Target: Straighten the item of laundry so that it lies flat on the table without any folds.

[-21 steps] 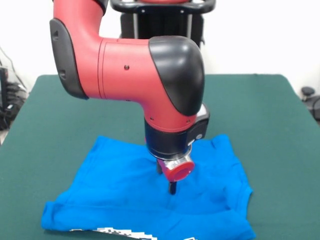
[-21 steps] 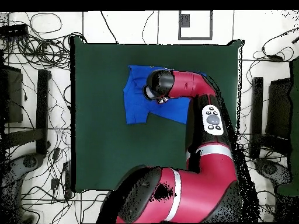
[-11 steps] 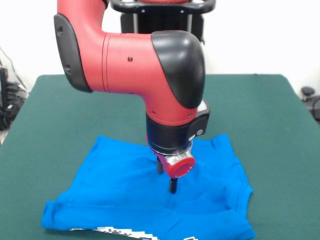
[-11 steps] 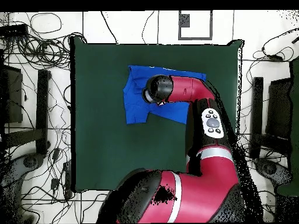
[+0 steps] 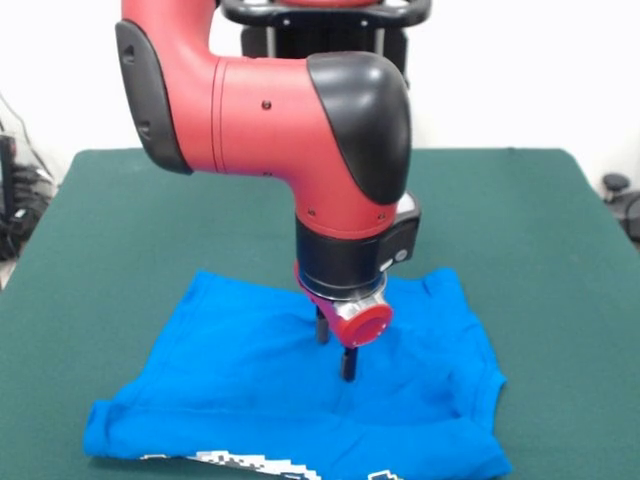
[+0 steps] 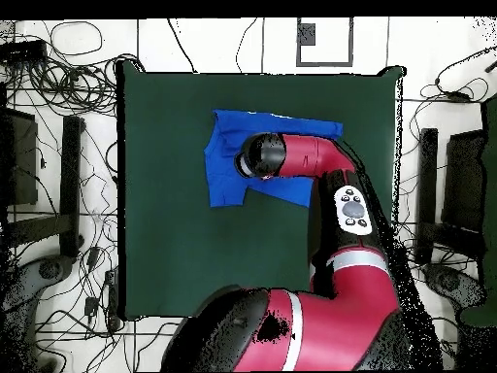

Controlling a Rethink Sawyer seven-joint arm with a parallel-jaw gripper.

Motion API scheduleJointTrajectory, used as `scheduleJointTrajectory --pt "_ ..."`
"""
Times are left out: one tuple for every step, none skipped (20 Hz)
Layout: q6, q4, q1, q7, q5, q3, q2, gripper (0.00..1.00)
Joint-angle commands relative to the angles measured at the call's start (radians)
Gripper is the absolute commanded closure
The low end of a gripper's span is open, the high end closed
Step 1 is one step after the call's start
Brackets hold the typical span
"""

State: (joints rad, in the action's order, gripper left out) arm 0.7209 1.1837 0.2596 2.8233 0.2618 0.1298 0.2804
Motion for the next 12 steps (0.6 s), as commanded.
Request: scheduleJointTrajectory --pt "-0.021 0.225 -0.011 -0.093 0.022 0.064 -0.094 0.00" --pt "-0.026 0.236 -0.008 -0.094 0.021 0.066 -0.090 0.00" --pt "-0.026 0.244 -0.005 -0.096 0.021 0.066 -0.088 0.00" --pt "-0.024 0.255 -0.003 -0.098 0.020 0.066 -0.082 0.00" --pt "-0.022 0.260 0.002 -0.104 0.021 0.065 -0.081 0.00" --pt "-0.015 0.269 0.004 -0.110 0.021 0.064 -0.076 0.00" --pt "-0.007 0.274 0.004 -0.115 0.021 0.065 -0.072 0.00" --pt "0.002 0.279 0.005 -0.120 0.020 0.065 -0.067 0.00" --pt "0.010 0.285 0.005 -0.125 0.020 0.066 -0.063 0.00" --pt "0.013 0.287 0.008 -0.136 0.023 0.069 -0.063 0.00" --pt "0.014 0.290 0.010 -0.144 0.026 0.072 -0.063 0.00" --pt "0.015 0.292 0.012 -0.153 0.028 0.076 -0.062 0.00"
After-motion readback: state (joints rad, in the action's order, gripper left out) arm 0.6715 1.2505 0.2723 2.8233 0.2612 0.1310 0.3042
